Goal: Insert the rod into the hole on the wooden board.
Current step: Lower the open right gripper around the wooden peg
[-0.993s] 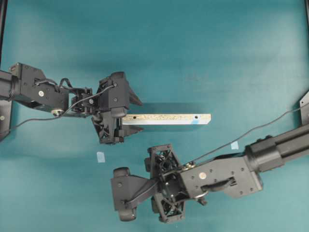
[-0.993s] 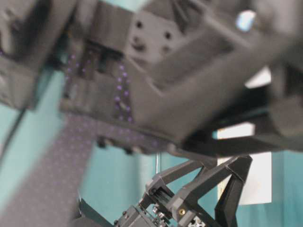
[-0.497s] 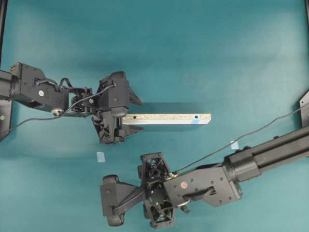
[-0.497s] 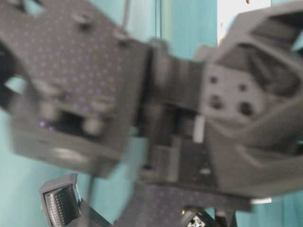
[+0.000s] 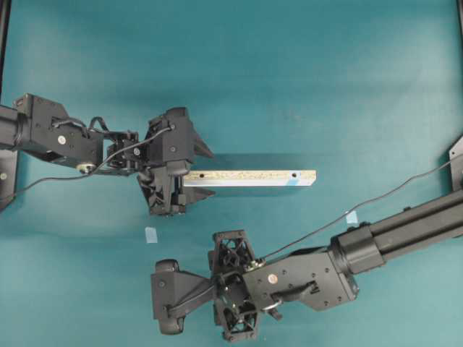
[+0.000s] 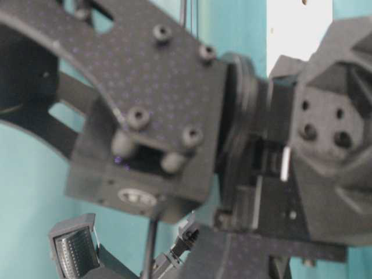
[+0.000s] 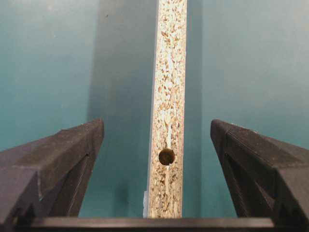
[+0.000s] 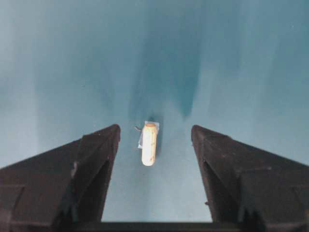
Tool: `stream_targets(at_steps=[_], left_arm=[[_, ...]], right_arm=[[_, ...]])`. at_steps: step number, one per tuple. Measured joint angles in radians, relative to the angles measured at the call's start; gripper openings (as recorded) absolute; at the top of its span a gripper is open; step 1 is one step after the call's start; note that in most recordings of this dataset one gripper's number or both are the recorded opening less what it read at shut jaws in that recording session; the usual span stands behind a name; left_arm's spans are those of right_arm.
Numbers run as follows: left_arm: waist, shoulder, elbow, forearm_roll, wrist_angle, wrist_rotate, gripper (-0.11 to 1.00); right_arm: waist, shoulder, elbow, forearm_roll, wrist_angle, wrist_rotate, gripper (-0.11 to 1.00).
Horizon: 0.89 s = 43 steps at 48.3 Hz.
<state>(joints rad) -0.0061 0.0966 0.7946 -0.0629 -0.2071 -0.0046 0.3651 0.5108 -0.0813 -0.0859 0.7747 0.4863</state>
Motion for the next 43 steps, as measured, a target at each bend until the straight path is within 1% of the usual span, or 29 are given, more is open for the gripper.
stream_targets(at_steps=[21, 33, 39, 43], left_arm=[[-0.008, -0.002, 0.0, -0.002, 0.0, 0.0, 0.99], [-0.012, 0.0, 0.0, 0.0, 0.0, -0.006, 0.99], [-0.014, 0.0, 0.0, 0.0, 0.0, -0.006, 0.99], [-0.015, -0.002, 0.0, 0.0, 0.0, -0.008, 0.99]], right_arm=[[0.0, 0.011, 0.0, -0.002, -0.008, 0.0, 0.65], [0.0, 0.014, 0.0, -0.012, -0.008, 0.0, 0.65], [0.0, 0.014, 0.0, -0.011, -0.008, 0.002, 0.6], [0.0, 0.014, 0.0, -0.012, -0.009, 0.002, 0.5]])
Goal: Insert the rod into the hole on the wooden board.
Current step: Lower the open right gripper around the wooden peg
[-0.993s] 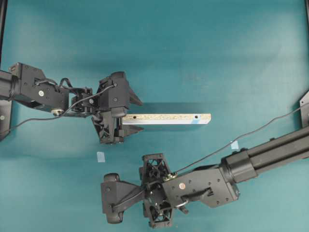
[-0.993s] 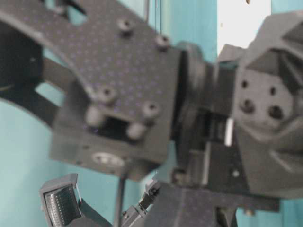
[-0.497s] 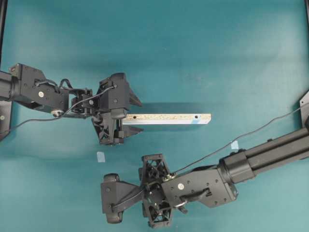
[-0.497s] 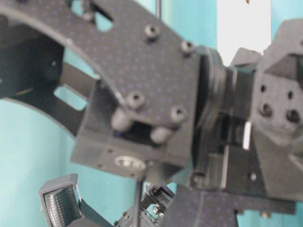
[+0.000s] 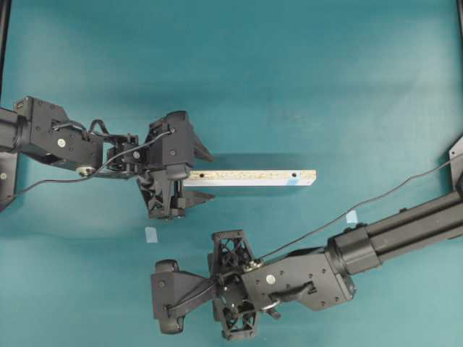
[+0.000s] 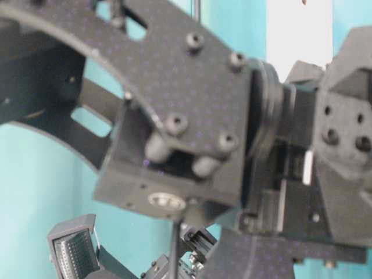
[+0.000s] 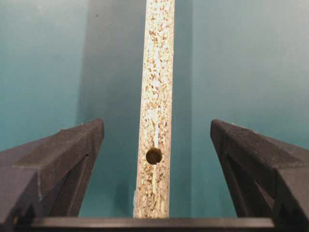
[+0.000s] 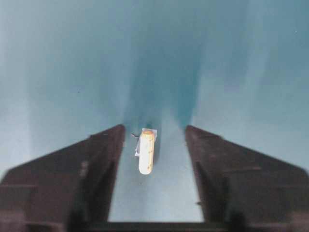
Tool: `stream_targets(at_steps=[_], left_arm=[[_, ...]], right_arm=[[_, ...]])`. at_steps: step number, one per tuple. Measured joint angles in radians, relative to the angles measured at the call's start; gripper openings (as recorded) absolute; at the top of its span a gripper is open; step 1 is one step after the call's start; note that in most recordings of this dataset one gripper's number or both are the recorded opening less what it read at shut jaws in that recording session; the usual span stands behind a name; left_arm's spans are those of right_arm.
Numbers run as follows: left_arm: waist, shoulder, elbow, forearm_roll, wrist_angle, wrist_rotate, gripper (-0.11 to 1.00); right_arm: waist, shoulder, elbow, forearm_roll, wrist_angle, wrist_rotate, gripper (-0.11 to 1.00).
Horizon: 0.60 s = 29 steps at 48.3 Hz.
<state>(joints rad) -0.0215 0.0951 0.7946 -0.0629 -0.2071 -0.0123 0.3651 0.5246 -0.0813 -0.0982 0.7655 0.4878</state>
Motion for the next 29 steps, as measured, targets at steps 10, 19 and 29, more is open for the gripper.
stream_targets(at_steps=[10, 19, 29], left_arm=[[-0.002, 0.0, 0.0, 0.0, 0.0, 0.0, 0.99], [-0.002, 0.0, 0.0, -0.002, 0.0, 0.002, 0.99], [-0.002, 0.0, 0.0, -0.002, 0.002, 0.002, 0.99]], right_arm=[[0.0, 0.002, 0.0, 0.002, -0.011, 0.0, 0.41], [0.0, 0.002, 0.0, 0.0, -0.014, 0.002, 0.41], [0.0, 0.002, 0.0, 0.0, -0.014, 0.002, 0.41]])
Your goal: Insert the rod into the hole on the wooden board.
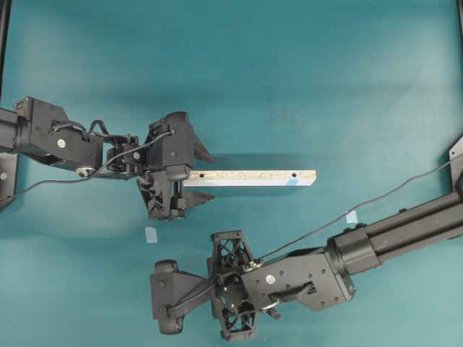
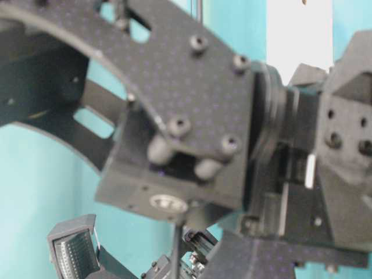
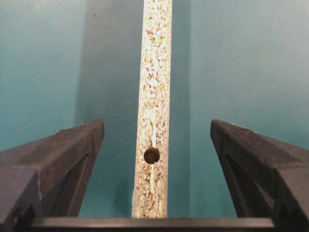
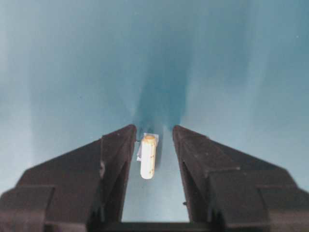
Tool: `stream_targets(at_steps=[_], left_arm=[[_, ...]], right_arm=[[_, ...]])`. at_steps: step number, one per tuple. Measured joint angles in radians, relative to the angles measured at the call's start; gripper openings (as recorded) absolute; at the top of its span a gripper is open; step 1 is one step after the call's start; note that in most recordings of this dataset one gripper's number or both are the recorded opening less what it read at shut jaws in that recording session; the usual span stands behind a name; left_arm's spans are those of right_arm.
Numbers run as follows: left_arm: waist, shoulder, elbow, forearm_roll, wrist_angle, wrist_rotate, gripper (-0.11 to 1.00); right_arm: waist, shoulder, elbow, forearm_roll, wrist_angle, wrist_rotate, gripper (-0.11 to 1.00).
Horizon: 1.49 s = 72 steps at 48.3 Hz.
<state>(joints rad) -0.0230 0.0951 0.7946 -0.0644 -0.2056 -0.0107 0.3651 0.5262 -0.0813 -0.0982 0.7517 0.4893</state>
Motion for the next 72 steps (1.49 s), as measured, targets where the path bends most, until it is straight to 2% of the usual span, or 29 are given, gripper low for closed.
stream_targets(at_steps=[10, 22, 36, 40, 50, 72], left_arm=[[0.0, 0.002, 0.0, 0.0, 0.0, 0.0, 0.99], [0.0, 0.0, 0.002, 0.0, 0.0, 0.0, 0.99], [0.0, 0.002, 0.002, 0.0, 0.002, 0.0, 0.99], [0.002, 0.002, 0.002, 0.0, 0.002, 0.0, 0.99], [0.0, 0.0, 0.002, 0.002, 0.002, 0.0, 0.99], [-0.002, 0.0, 0.002, 0.002, 0.002, 0.0, 1.0]], right_arm=[[0.0, 0.002, 0.0, 0.002, 0.003, 0.006, 0.4], [0.006, 0.002, 0.0, 0.002, 0.006, 0.058, 0.4], [0.006, 0.0, 0.002, 0.0, 0.005, 0.06, 0.39], [0.008, 0.002, 0.005, 0.002, 0.005, 0.06, 0.37], [0.008, 0.0, 0.009, 0.0, 0.005, 0.063, 0.22], [0.008, 0.0, 0.017, -0.014, -0.014, 0.063, 0.22]])
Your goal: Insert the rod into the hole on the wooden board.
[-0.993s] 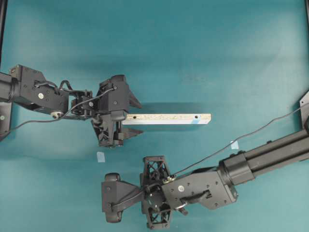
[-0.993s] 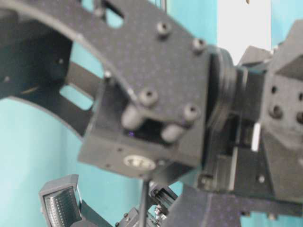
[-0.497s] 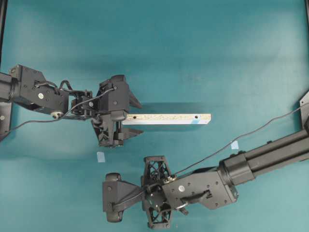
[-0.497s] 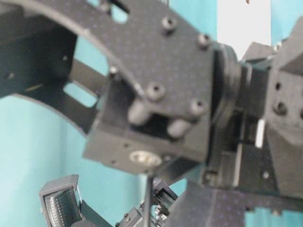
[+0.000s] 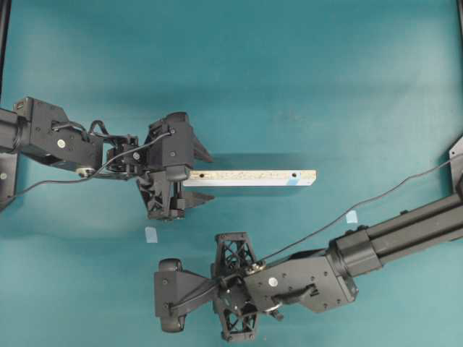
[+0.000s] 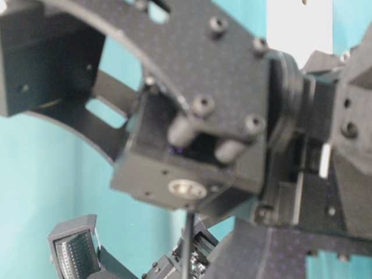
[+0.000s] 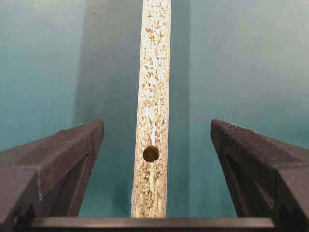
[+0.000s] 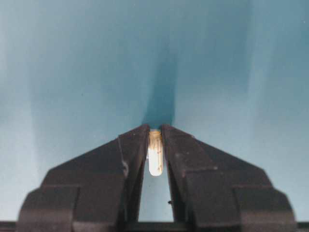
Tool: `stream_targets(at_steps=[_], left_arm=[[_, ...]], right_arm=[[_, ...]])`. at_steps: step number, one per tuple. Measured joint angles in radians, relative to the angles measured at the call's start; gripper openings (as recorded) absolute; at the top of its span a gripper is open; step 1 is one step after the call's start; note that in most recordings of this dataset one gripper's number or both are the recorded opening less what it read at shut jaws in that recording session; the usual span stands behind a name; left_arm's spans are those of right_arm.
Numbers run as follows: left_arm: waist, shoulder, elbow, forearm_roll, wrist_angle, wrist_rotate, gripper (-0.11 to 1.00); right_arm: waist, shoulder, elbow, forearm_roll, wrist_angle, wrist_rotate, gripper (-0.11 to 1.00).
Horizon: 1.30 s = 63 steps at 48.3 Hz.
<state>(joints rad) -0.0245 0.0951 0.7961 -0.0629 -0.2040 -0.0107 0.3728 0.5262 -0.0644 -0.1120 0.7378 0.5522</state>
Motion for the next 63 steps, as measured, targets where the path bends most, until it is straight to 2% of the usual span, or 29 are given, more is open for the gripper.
stream_targets(at_steps=[25, 31, 36, 47, 63], left_arm=[[-0.006, 0.0, 0.0, 0.0, 0.002, -0.002, 0.99], [-0.008, 0.0, 0.0, -0.002, 0.002, -0.002, 1.0], [-0.008, 0.0, 0.0, 0.0, 0.003, -0.002, 0.99], [-0.008, 0.002, 0.0, 0.0, 0.002, -0.002, 0.99], [-0.009, -0.002, 0.0, -0.002, 0.017, -0.002, 1.0]], right_arm=[[0.002, -0.002, 0.018, -0.003, -0.017, 0.0, 0.22], [0.002, -0.002, 0.018, -0.003, -0.017, 0.002, 0.2], [0.002, -0.002, 0.018, -0.005, -0.017, 0.002, 0.12], [0.002, -0.009, 0.02, -0.005, -0.017, 0.002, 0.12], [0.002, -0.106, 0.026, -0.003, 0.046, -0.003, 0.12]])
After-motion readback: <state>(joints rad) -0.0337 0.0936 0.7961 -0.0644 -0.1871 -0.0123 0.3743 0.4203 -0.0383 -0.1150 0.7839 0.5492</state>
